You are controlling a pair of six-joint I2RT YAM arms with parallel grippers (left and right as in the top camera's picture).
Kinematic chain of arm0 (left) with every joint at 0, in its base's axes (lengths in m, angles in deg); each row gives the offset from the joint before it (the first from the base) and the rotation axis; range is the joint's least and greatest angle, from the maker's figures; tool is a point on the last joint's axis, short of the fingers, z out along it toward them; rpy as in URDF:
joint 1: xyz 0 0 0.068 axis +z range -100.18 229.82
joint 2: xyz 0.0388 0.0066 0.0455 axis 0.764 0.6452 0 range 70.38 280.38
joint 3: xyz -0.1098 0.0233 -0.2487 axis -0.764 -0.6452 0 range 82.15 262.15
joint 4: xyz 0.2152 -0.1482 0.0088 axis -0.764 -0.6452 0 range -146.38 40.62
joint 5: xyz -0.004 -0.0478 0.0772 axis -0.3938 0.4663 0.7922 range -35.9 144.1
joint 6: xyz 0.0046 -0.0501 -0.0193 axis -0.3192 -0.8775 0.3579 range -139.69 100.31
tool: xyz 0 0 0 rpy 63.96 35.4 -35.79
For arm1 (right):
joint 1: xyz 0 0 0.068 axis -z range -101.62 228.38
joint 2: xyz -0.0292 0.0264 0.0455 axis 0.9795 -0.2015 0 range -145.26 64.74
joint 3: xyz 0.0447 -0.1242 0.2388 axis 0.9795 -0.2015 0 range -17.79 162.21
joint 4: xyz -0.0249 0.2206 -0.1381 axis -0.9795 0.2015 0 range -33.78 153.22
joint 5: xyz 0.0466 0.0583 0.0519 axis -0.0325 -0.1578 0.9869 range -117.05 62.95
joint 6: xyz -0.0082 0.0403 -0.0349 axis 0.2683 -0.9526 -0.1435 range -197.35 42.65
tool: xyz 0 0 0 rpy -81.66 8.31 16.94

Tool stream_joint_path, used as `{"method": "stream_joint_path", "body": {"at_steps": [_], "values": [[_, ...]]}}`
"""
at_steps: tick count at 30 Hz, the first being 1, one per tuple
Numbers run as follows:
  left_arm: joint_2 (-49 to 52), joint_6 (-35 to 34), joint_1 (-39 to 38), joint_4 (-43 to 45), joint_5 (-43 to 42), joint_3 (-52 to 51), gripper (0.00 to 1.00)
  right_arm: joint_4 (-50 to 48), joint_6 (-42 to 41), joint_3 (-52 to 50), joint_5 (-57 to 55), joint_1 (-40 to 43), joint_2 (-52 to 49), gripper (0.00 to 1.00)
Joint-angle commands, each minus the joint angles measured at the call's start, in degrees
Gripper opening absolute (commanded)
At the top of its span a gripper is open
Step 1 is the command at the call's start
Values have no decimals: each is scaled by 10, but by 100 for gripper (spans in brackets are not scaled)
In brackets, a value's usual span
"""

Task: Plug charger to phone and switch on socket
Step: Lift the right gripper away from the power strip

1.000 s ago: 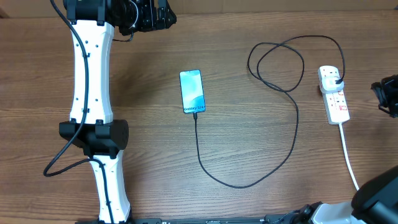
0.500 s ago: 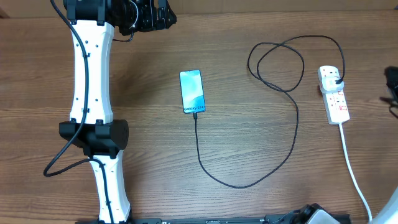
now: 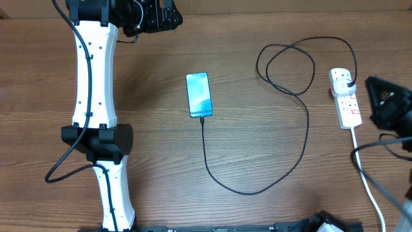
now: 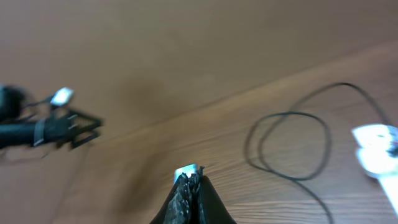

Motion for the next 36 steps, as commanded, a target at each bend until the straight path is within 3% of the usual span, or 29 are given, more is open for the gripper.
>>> {"method": "stream_joint_path", "body": {"at_steps": [1,3,4,5,10,25,29,36], "values": [[5,9,1,-1,4,-1,100,10,-2,3,49,-31,20,5],[5,9,1,-1,4,-1,100,37,-2,3,50,-47,22,20],[5,9,1,-1,4,-1,100,58,-2,3,44,-52,22,45],[5,9,1,-1,4,-1,100,79,-2,3,39,-54,22,100],[5,9,1,-1,4,-1,99,148,-2,2,38,-54,21,100],[5,9,1,-1,4,-1,99,166,-1,-2,-55,-63,16,100],[5,9,1,-1,4,-1,99,104,0,-22,-100,-105,21,100],[5,9,1,-1,4,-1,99,-80,0,-123,-313,-249,75,100]]}}
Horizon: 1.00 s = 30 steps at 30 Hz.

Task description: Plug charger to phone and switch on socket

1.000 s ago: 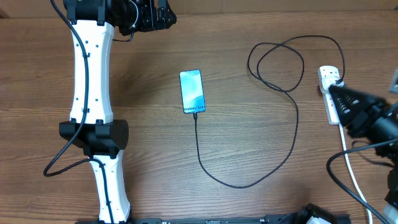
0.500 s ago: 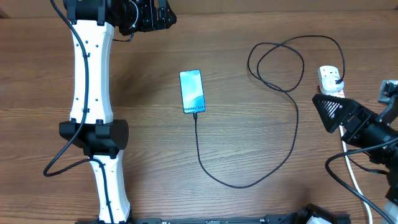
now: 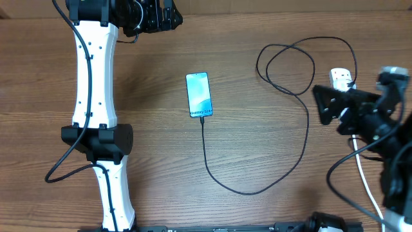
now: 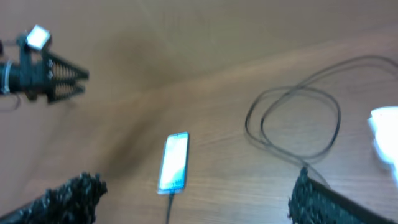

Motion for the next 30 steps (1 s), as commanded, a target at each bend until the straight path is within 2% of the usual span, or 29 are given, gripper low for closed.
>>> {"method": "stream_joint_path", "body": {"at_steps": [1,6,14,25,30], "values": [[5,9,1,0,4,-1,100,-56,3,-60,-149,-57,43,100],[5,9,1,-1,4,-1,100,-172,3,-185,-201,-105,120,100],[5,9,1,-1,4,-1,99,-296,3,-363,-201,-115,224,100],[5,9,1,-1,4,-1,100,-339,0,-551,-202,-123,367,100],[5,9,1,-1,4,-1,99,-363,1,-605,-192,-128,407,100]]}}
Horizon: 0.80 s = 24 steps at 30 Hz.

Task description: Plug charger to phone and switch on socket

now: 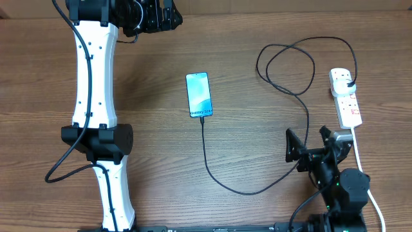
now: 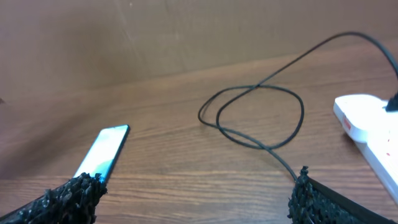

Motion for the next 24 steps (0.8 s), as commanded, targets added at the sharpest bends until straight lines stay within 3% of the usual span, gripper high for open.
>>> {"method": "stream_joint_path", "body": {"at_steps": [1,24], "values": [[5,9,1,0,2,-1,99,-14,0,-28,1,-10,30,100],[5,9,1,0,2,-1,100,-21,0,-68,2,-35,118,100]]}}
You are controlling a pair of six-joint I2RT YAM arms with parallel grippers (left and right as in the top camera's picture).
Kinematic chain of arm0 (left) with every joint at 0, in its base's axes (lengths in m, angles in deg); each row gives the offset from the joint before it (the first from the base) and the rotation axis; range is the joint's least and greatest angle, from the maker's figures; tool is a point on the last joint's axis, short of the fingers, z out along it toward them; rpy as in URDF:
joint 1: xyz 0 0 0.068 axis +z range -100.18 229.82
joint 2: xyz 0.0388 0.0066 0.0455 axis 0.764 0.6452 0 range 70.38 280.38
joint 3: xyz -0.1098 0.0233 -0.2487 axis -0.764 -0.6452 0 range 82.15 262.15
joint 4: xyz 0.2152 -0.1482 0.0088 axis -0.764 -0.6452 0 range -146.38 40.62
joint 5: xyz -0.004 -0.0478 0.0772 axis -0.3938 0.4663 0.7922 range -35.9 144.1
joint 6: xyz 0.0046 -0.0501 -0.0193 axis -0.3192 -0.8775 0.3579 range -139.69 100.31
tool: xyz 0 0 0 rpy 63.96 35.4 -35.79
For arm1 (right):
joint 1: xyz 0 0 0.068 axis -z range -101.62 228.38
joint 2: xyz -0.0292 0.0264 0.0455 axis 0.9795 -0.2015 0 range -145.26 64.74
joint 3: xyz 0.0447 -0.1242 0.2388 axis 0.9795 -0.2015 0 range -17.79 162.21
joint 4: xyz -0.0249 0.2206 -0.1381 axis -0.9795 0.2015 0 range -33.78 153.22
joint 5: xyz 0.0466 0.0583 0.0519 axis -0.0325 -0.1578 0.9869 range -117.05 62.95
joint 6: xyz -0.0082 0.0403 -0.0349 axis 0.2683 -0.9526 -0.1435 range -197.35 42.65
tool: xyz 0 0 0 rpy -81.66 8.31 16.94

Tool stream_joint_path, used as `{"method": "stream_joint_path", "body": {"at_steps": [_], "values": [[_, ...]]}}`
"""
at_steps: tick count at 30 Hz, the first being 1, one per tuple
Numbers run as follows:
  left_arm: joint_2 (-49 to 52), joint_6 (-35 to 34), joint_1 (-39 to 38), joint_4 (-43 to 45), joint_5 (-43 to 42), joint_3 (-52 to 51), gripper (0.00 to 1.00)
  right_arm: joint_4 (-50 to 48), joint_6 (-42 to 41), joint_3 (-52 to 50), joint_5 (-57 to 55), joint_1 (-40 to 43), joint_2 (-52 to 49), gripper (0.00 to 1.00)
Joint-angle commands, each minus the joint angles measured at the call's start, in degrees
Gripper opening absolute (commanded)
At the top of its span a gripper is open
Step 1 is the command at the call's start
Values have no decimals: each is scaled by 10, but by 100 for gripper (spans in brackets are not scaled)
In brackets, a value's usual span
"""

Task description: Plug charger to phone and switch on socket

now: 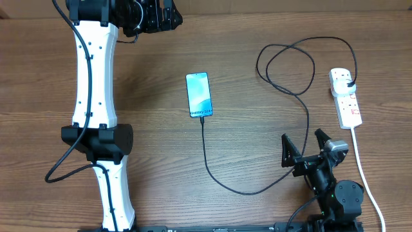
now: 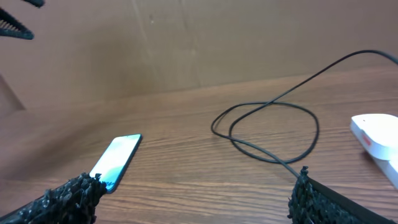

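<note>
The phone [image 1: 198, 95] lies flat at the table's middle with its screen lit, also seen as the phone [image 2: 117, 162] in the right wrist view. A black cable [image 1: 207, 161] is plugged into its near end, loops [image 2: 267, 134] across the wood and ends at a plug in the white power strip [image 1: 346, 96] at the right. My right gripper [image 1: 301, 136] stands open near the front edge, left of the strip's white lead, with nothing between its fingers [image 2: 68, 199]. My left gripper [image 1: 154, 16] is at the far left, away from the phone; its jaws are unclear.
The left arm's white links [image 1: 93, 96] run down the left side of the table. The strip's white lead [image 1: 360, 174] runs to the front edge at the right. The power strip [image 2: 376, 140] shows at the right edge of the wrist view.
My right gripper has drawn slightly nearer the front edge and stays open. The phone, cable and power strip have not moved. The left arm is unchanged.
My right gripper was shut beside the power strip at the table's right edge. Then it was open over the strip's near part. After that it stood open far nearer the front edge, and now slightly nearer still. The cable stayed in the phone throughout.
</note>
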Motion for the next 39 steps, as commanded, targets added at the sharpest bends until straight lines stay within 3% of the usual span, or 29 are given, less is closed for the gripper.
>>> {"method": "stream_joint_path", "body": {"at_steps": [1,31,36,39], "values": [[5,9,1,0,2,-1,99,0,1,-3,0,-9,6,100],[1,9,-2,-15,4,-5,100,0,1,-3,1,-9,6,100],[-58,13,-3,9,21,-104,100,0,0,-3,1,-9,6,100],[-125,13,-3,91,23,-224,99,0,1,-3,1,-9,6,100]]}}
